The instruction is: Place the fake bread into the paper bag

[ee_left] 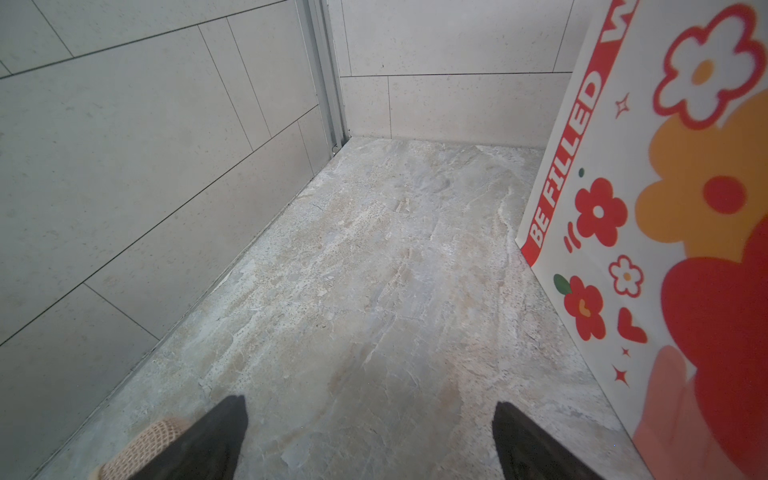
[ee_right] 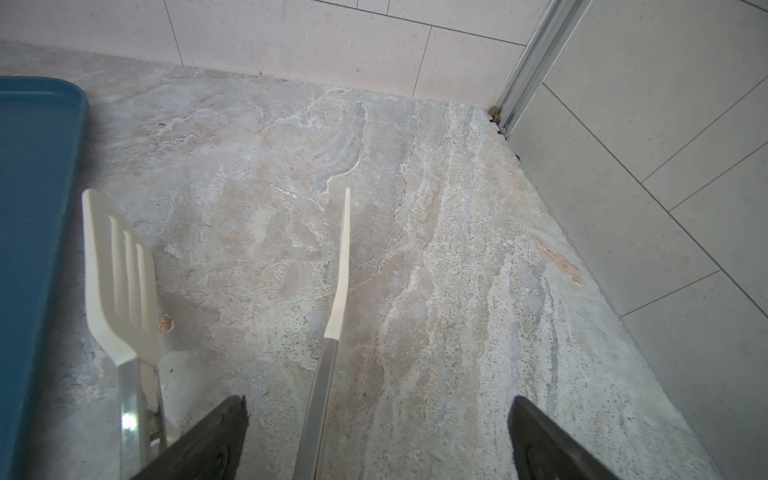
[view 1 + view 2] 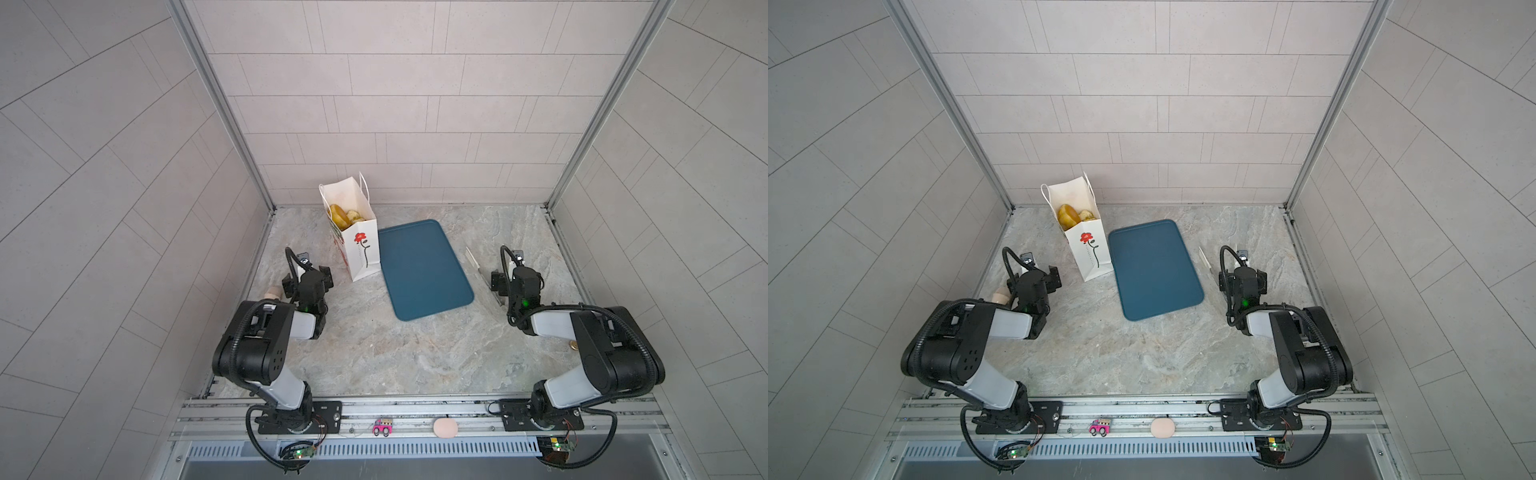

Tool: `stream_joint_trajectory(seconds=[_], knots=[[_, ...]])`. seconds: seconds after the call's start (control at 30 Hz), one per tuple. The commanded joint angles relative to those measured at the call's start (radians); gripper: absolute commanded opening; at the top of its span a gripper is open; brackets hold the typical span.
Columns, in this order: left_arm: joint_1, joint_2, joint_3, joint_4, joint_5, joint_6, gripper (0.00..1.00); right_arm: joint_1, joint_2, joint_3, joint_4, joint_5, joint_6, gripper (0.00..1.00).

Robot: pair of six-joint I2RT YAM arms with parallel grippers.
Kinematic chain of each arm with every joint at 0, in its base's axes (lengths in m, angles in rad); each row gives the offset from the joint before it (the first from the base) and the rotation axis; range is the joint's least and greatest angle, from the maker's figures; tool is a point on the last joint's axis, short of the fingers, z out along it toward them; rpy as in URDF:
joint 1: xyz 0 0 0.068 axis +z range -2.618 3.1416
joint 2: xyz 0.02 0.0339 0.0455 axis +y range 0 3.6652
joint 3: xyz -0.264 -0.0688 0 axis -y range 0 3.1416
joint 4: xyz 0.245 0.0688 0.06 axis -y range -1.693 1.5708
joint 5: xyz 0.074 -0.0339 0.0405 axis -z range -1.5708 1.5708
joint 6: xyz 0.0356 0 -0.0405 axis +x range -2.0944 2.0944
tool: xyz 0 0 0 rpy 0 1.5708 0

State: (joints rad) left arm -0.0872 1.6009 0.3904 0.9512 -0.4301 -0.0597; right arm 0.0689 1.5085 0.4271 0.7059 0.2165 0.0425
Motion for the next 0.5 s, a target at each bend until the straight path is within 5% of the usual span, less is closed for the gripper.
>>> stream_joint_trajectory(seconds=[0.0, 0.23, 0.47], knots=[[0.002, 0.001, -0.001, 0.005, -0.004, -0.004, 1.0, -0.003, 0.003, 0.014, -0.002, -0.002, 0.008, 1.0], [0.002, 0.001, -0.001, 0.006, -0.003, -0.004, 1.0, -0.004, 0.002, 0.012, -0.002, -0.006, 0.009, 1.0], [0.001, 0.001, -0.001, 0.004, -0.004, -0.004, 1.0, -0.032, -0.004, 0.002, 0.013, -0.132, -0.011, 1.0]])
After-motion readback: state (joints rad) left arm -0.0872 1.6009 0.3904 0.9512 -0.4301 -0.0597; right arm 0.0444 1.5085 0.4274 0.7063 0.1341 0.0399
